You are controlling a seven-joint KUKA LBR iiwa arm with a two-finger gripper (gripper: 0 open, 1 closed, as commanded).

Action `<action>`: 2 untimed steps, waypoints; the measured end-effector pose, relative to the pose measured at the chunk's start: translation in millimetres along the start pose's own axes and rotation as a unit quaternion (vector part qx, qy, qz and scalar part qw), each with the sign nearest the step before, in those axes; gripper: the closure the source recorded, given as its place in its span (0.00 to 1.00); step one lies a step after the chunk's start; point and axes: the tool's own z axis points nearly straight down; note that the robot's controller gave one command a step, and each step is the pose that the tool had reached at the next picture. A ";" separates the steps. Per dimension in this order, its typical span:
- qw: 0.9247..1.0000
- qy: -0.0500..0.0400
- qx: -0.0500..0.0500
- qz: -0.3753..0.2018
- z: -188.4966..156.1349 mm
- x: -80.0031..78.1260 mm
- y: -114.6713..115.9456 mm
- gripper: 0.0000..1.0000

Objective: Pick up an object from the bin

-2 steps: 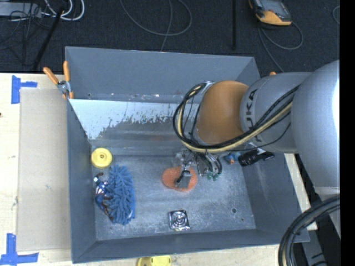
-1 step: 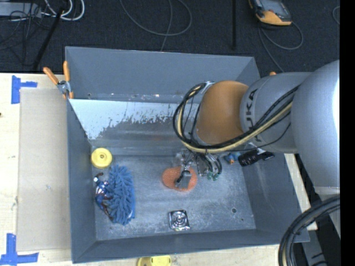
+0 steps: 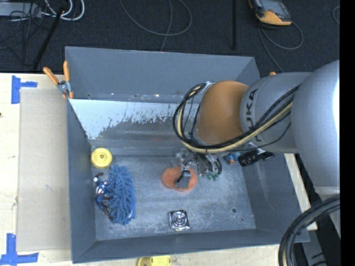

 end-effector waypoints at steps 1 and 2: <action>1.000 0.000 0.000 0.000 0.0 0.0 0.0 1.00; 1.000 0.000 0.000 -0.001 0.0 0.0 0.0 1.00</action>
Offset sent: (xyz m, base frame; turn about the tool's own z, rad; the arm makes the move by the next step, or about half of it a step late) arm 0.0000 0.0000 0.0000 0.0000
